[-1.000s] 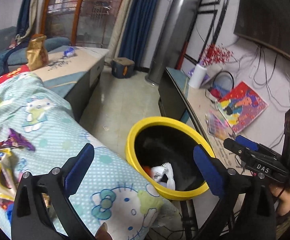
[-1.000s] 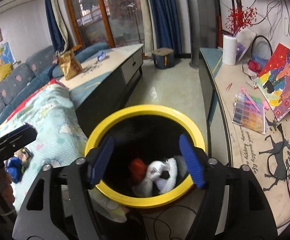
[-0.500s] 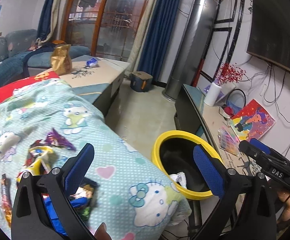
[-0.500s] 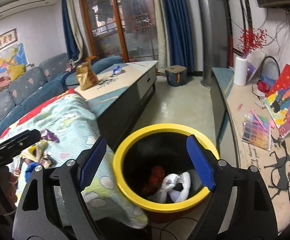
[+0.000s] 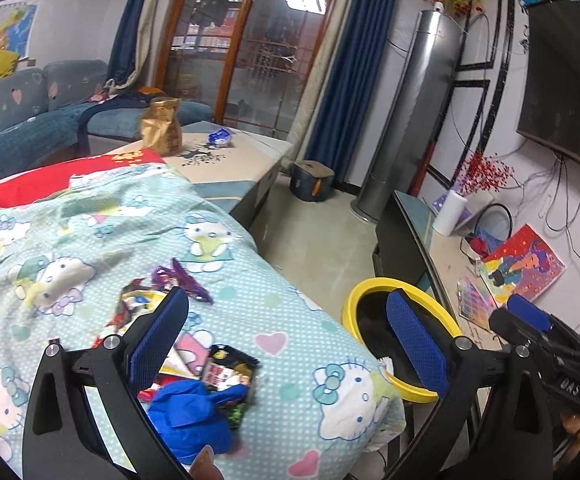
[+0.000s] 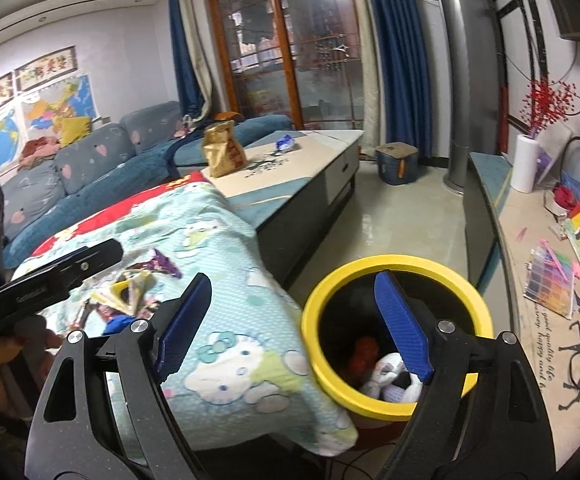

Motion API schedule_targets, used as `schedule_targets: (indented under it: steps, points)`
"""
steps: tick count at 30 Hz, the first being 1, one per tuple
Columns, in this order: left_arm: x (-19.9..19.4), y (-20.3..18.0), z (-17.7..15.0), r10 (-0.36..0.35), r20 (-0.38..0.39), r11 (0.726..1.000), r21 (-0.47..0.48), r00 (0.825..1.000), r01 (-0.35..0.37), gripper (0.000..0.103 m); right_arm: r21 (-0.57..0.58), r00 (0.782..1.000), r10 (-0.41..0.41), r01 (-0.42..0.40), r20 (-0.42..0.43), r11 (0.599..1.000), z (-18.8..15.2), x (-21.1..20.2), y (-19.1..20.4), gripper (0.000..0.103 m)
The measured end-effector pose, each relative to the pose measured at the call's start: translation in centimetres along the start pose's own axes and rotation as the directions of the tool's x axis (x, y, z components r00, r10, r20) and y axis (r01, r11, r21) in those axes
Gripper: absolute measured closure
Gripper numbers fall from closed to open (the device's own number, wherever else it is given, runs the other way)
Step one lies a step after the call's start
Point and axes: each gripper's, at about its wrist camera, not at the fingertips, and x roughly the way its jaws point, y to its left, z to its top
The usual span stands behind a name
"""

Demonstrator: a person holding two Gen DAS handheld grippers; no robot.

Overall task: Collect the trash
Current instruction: 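Move both open tools back over the remaining wrappers on the bedspread, then grasp the blue glove with the right tool while the left tool grasps candy wrappers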

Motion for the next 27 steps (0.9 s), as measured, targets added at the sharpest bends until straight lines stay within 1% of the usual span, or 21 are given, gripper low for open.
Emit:
schedule_targets:
  steps: [5, 13, 21, 25, 27]
  points:
    - [-0.8, 1.8, 0.1, 0.036, 0.013, 0.999, -0.023, 0.999, -0.036, 0.006, -0.028, 0.999, 0.041, -0.041, -0.01, 0.999, -0.4, 0.2, 2.2, 0.027]
    - [-1.9, 6.0, 0.0, 0.093, 0.021, 0.992, -0.092, 0.995, -0.091, 0.006, -0.069, 0.993, 0.111, -0.114, -0.049, 0.991, -1.4, 0.7, 5.8, 0.027]
    - [-2.9, 9.7, 0.2, 0.152, 0.021, 0.979, -0.138, 0.988, -0.148, 0.007, -0.113, 0.977, 0.186, -0.197, -0.1, 0.974, -2.7, 1.6, 10.2, 0.027]
    - [-3.1, 11.2, -0.1, 0.179, 0.002, 0.974, -0.144, 0.984, -0.177, 0.007, -0.15, 0.968, 0.212, -0.232, -0.134, 0.961, -3.4, 2.2, 12.4, 0.027]
    - [-3.2, 11.9, -0.3, 0.18, -0.009, 0.973, -0.149, 0.984, -0.179, 0.007, -0.166, 0.963, 0.221, -0.246, -0.156, 0.955, -3.9, 2.6, 13.3, 0.027]
